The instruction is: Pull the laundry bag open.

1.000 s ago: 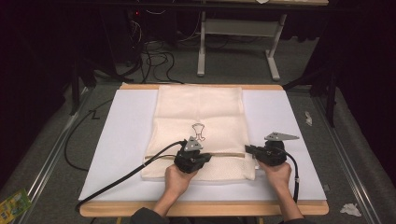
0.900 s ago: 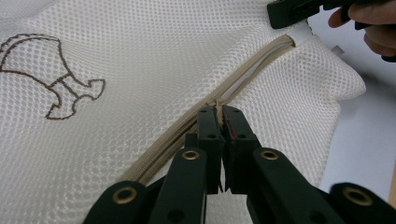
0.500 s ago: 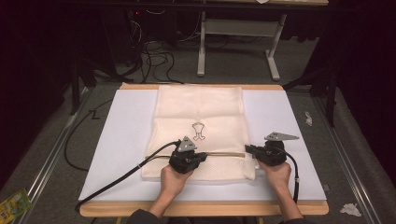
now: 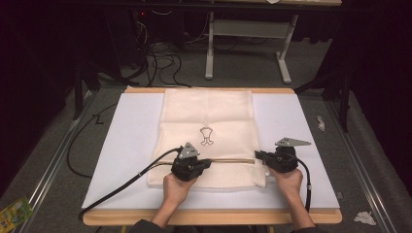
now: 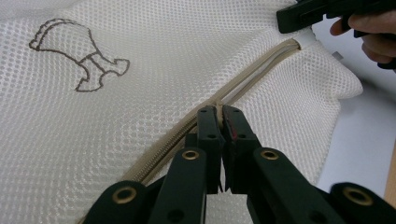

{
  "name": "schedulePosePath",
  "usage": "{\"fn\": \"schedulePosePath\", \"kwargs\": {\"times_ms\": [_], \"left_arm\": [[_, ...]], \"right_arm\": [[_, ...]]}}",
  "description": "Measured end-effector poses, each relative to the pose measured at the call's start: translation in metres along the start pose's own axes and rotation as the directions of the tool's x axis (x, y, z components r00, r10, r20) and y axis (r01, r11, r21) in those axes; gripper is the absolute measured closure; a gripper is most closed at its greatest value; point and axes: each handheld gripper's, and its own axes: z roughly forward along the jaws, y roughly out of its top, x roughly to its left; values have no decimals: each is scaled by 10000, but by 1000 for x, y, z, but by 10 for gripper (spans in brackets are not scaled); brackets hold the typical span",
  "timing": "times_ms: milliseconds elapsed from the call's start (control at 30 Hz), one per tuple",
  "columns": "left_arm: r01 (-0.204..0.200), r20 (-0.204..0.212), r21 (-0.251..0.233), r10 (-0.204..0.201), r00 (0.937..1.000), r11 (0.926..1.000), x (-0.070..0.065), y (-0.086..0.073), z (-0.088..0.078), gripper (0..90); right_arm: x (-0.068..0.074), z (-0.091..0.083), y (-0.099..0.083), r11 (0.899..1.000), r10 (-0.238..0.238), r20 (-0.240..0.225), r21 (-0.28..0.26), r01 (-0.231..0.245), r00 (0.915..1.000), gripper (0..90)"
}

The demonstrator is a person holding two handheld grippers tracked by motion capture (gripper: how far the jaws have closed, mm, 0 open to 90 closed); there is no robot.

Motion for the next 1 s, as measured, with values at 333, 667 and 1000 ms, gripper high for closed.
{"fn": "schedulePosePath", "kwargs": {"times_ms": [333, 667, 1000], "left_arm": [[112, -127, -132, -114, 9999, 9998, 3, -4, -6, 870], [93, -60, -199, -94, 9999, 9998, 3, -4, -8, 869], [74, -115, -199, -76, 9999, 9998, 5, -6, -12, 869]], "right_arm": [[-1, 0, -1, 10000, 40, -14, -13, -40, 10000, 885], [0, -1, 0, 10000, 49, -27, -33, -49, 10000, 885], [-1, -1, -1, 10000, 35, -6, -47, -35, 10000, 885]]}}
